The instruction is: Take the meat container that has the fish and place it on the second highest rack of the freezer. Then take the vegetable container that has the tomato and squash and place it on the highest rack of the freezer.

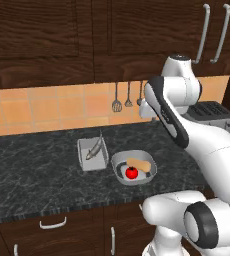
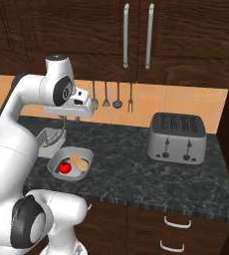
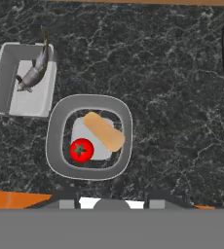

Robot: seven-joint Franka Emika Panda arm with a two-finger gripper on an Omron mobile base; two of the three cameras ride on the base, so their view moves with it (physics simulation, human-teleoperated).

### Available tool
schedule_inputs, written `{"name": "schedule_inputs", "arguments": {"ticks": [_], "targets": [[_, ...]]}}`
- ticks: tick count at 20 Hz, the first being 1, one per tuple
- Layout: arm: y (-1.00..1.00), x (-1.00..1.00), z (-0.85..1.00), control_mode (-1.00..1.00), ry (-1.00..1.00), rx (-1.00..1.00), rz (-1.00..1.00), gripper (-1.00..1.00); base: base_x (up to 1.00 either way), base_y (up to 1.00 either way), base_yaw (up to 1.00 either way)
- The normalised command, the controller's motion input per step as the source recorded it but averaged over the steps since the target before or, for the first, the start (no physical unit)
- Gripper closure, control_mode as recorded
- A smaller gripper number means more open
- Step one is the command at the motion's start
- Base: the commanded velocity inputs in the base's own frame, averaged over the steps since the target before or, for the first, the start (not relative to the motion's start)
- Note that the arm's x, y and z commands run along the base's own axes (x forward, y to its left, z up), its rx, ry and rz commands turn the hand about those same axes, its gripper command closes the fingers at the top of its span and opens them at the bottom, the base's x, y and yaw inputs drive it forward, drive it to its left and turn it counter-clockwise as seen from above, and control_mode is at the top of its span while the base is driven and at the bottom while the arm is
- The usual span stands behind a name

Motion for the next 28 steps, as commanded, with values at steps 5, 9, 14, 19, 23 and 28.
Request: {"name": "schedule_inputs", "arguments": {"ticks": [5,9,14,19,23,28], "targets": [[0.26,-0.42,-0.11,-1.00,0.05,-0.01,0.06,-1.00,0.00,0.00,0.00],[0.97,-0.62,-0.52,-1.00,0.10,-0.07,0.33,-1.00,0.00,0.00,0.00],[0.86,-0.04,-0.39,-1.00,0.16,0.00,0.62,-1.00,0.00,0.00,0.00],[0.75,0.39,-0.34,-1.00,0.08,0.00,0.51,-1.00,0.00,0.00,0.00],[0.67,0.76,-0.31,-1.00,0.05,0.00,0.35,-1.00,0.00,0.00,0.00],[0.16,0.61,-0.21,-1.00,0.02,0.00,0.22,-1.00,0.00,0.00,0.00]]}}
